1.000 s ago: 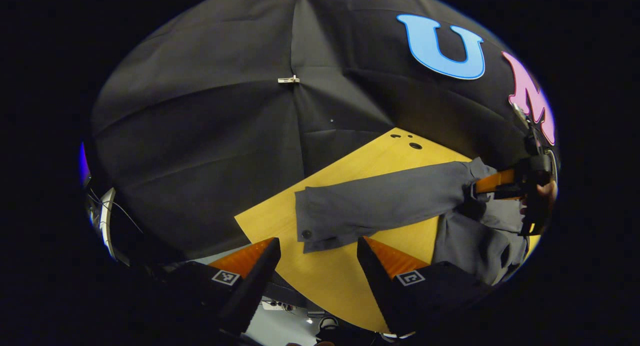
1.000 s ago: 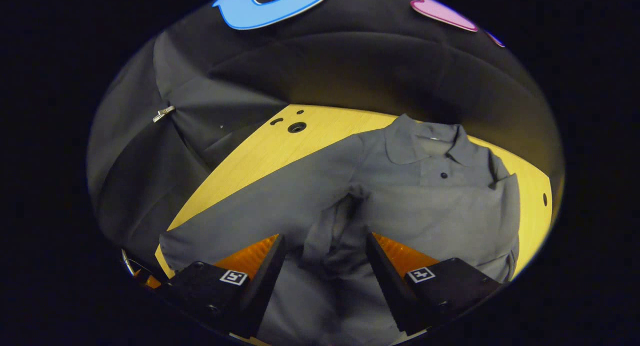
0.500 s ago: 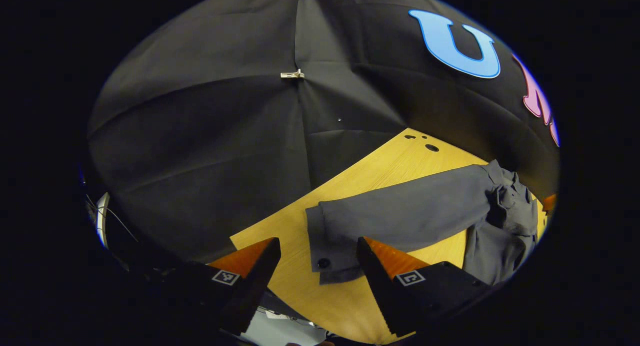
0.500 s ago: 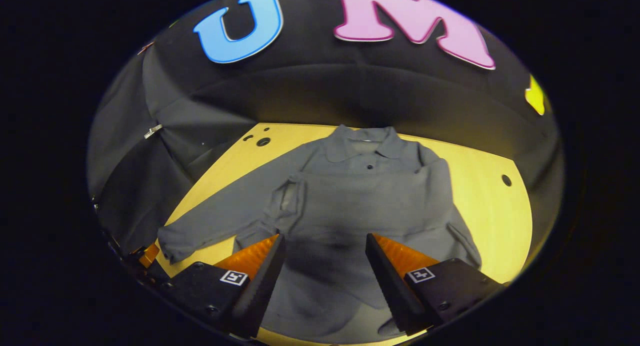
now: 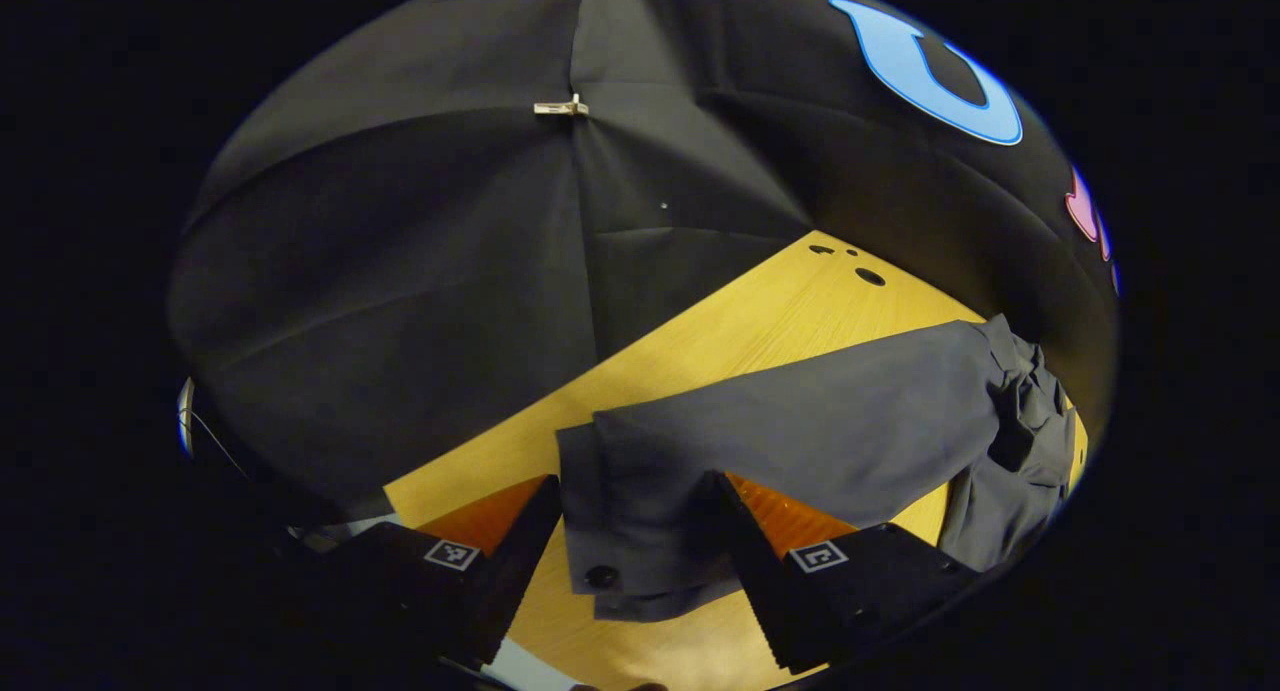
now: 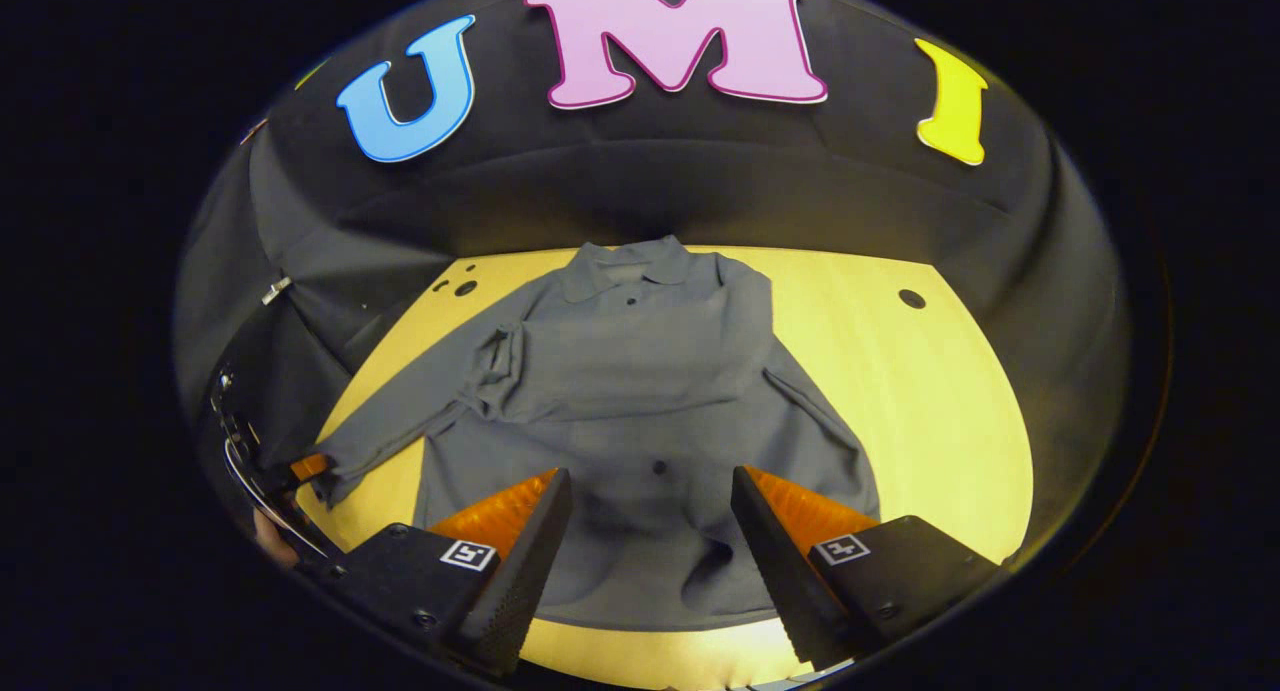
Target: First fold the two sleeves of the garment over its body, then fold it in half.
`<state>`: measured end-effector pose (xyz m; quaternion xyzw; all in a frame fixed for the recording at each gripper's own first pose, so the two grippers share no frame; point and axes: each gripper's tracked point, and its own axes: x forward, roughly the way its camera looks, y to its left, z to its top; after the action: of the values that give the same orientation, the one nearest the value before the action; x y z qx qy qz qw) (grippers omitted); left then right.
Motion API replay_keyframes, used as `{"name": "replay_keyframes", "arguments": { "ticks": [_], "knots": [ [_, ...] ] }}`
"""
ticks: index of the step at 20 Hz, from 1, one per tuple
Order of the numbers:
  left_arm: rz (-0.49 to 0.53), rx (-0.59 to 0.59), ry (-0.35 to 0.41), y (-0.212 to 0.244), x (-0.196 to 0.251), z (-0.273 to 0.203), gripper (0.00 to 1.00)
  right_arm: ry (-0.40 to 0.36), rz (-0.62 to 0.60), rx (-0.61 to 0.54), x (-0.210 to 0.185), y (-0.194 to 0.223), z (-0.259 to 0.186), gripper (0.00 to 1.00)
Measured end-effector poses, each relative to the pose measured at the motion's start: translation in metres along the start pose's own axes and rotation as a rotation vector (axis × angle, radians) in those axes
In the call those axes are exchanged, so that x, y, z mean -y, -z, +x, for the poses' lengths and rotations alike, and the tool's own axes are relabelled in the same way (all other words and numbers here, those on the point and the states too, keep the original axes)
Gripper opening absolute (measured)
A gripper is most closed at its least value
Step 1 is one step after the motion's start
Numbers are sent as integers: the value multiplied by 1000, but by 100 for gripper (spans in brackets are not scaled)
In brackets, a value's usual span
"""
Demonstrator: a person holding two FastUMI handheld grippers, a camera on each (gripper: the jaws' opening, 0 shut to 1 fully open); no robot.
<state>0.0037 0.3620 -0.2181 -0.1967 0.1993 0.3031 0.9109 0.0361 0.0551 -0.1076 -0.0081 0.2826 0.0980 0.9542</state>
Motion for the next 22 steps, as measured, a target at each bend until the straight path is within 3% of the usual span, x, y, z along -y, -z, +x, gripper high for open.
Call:
{"name": "replay_keyframes", "arguments": {
  "ticks": [4,6,8,11,13,14,18,22],
  "knots": [
    [45,-30,-39,8,0,15,98,13,22,-20,8,11,-6,99],
    [111,6,6,5,12,15,99,-3,32,-36,5,17,-3,99],
    [180,19,17,7,15,11,72,-10,14,-59,4,23,3,99],
    [273,8,21,8,33,16,41,-37,15,-52,-3,18,6,99],
    [353,-4,-15,8,39,15,15,-53,20,-54,-4,18,9,99],
    [378,-8,-32,5,40,15,9,-54,20,-54,0,18,10,99],
    [291,-34,-21,-8,49,8,5,-36,34,-44,25,18,9,99],
    [175,6,-2,-38,68,-15,8,-5,77,-47,58,26,8,99]
  ]
}}
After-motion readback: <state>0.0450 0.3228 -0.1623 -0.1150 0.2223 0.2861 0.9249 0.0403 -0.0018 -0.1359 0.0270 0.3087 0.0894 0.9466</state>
